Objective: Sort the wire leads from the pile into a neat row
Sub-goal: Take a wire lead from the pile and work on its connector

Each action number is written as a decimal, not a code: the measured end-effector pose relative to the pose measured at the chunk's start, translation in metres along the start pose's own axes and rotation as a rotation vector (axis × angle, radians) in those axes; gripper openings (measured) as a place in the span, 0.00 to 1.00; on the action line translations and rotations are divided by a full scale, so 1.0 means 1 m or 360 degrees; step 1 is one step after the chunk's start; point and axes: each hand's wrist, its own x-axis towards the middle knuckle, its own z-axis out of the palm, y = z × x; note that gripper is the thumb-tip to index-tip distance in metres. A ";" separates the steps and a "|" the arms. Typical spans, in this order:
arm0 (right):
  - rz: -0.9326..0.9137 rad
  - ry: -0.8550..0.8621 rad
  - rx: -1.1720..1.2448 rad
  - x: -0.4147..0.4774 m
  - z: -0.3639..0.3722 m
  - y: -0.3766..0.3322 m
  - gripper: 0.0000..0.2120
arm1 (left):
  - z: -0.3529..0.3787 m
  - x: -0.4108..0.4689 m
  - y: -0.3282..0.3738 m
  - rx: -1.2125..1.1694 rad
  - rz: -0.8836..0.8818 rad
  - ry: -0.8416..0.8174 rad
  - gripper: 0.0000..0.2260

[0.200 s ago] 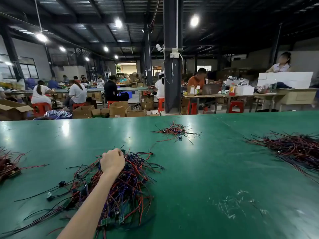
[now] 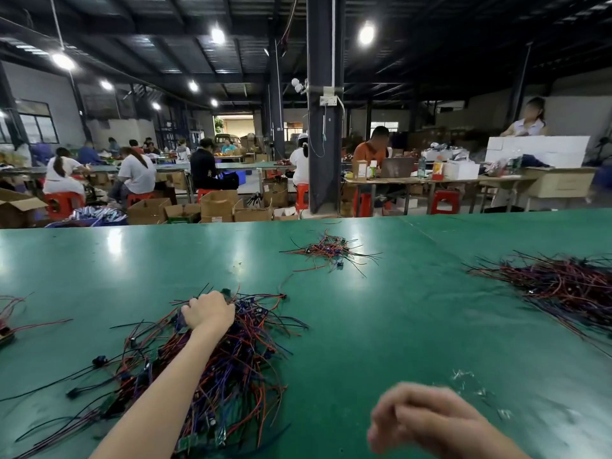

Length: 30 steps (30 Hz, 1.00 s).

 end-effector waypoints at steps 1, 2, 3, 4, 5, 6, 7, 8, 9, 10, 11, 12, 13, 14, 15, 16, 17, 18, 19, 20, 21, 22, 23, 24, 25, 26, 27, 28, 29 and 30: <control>0.0133 0.0037 0.0036 0.011 0.000 -0.003 0.11 | 0.002 0.005 0.000 0.0005 -0.0021 0.0008 0.14; 0.0284 0.0165 -0.0101 0.033 0.012 -0.008 0.09 | 0.001 0.006 0.001 -0.0029 -0.0044 -0.0004 0.12; 0.0329 0.0232 -0.0151 0.050 0.014 -0.004 0.07 | 0.001 0.010 0.002 -0.0034 -0.0055 -0.0007 0.10; 0.0382 0.0335 -0.0154 0.067 0.012 0.007 0.07 | 0.000 0.011 0.003 -0.0062 -0.0055 -0.0015 0.09; 0.0428 0.0443 -0.0117 0.081 0.010 0.016 0.09 | -0.001 0.012 0.002 -0.0075 -0.0031 -0.0008 0.09; 0.0466 0.0562 -0.0074 0.092 0.005 0.026 0.10 | -0.002 0.012 0.002 -0.0080 0.0007 0.0010 0.09; 0.0492 0.0663 -0.0043 0.100 0.002 0.034 0.12 | -0.002 0.013 0.001 -0.0113 0.0034 0.0041 0.10; 0.0484 0.0726 0.0001 0.109 0.003 0.042 0.13 | -0.003 0.013 0.001 -0.0175 0.0069 0.0094 0.10; 0.0499 0.0783 0.0053 0.114 0.004 0.049 0.14 | -0.004 0.011 0.001 -0.0266 0.0107 0.0170 0.10; 0.0512 0.0823 0.0102 0.118 0.003 0.059 0.14 | -0.008 0.008 0.002 -0.0389 0.0148 0.0251 0.09; 0.0523 0.0863 0.0142 0.120 0.003 0.065 0.14 | -0.013 0.005 0.003 -0.0532 0.0215 0.0360 0.09; 0.0543 0.0876 0.0161 0.120 0.003 0.071 0.14 | -0.018 0.000 0.005 -0.0684 0.0296 0.0458 0.08; 0.0553 0.0880 0.0162 0.120 0.002 0.074 0.13 | -0.024 -0.005 0.009 -0.0846 0.0392 0.0544 0.08; 0.0542 0.0875 0.0166 0.119 0.002 0.078 0.13 | -0.031 -0.013 0.014 -0.1012 0.0501 0.0617 0.07; 0.0521 0.0871 0.0184 0.118 0.002 0.080 0.12 | -0.038 -0.023 0.020 -0.1172 0.0602 0.0673 0.06; 0.0498 0.0876 0.0216 0.118 0.001 0.083 0.12 | -0.043 -0.036 0.026 -0.1307 0.0684 0.0708 0.05; 0.0484 0.0884 0.0254 0.117 0.002 0.083 0.11 | -0.046 -0.050 0.034 -0.1410 0.0740 0.0707 0.04; 0.0470 0.0888 0.0297 0.116 0.002 0.084 0.11 | -0.044 -0.064 0.042 -0.1502 0.0765 0.0652 0.02; 0.0464 0.0884 0.0342 0.116 0.002 0.083 0.10 | -0.039 -0.078 0.051 -0.1590 0.0759 0.0555 0.02; 0.0454 0.0866 0.0378 0.115 0.003 0.084 0.10 | -0.030 -0.091 0.059 -0.1670 0.0723 0.0433 0.02; 0.0448 0.0852 0.0403 0.114 0.004 0.085 0.10 | -0.020 -0.103 0.066 -0.1731 0.0678 0.0321 0.02; 0.0436 0.0837 0.0409 0.112 0.005 0.086 0.11 | -0.008 -0.114 0.072 -0.1775 0.0631 0.0218 0.03; 0.0424 0.0818 0.0382 0.110 0.006 0.086 0.11 | 0.004 -0.123 0.075 -0.1822 0.0579 0.0116 0.02; 0.0407 0.0797 0.0329 0.108 0.007 0.086 0.12 | 0.015 -0.131 0.077 -0.1878 0.0525 0.0017 0.02; 0.0394 0.0776 0.0260 0.105 0.008 0.086 0.13 | 0.025 -0.137 0.077 -0.1927 0.0481 -0.0058 0.03; 0.0380 0.0753 0.0193 0.104 0.010 0.087 0.15 | 0.033 -0.141 0.076 -0.1965 0.0458 -0.0097 0.03; 0.0361 0.0736 0.0142 0.102 0.010 0.086 0.15 | 0.039 -0.144 0.075 -0.1999 0.0457 -0.0115 0.03; 0.0341 0.0717 0.0106 0.100 0.010 0.086 0.16 | 0.042 -0.147 0.075 -0.2031 0.0465 -0.0123 0.03; 0.0324 0.0692 0.0079 0.099 0.013 0.084 0.15 | 0.044 -0.150 0.073 -0.2060 0.0481 -0.0121 0.03; 0.0315 0.0685 0.0053 0.099 0.015 0.082 0.14 | 0.045 -0.152 0.072 -0.2091 0.0496 -0.0125 0.03</control>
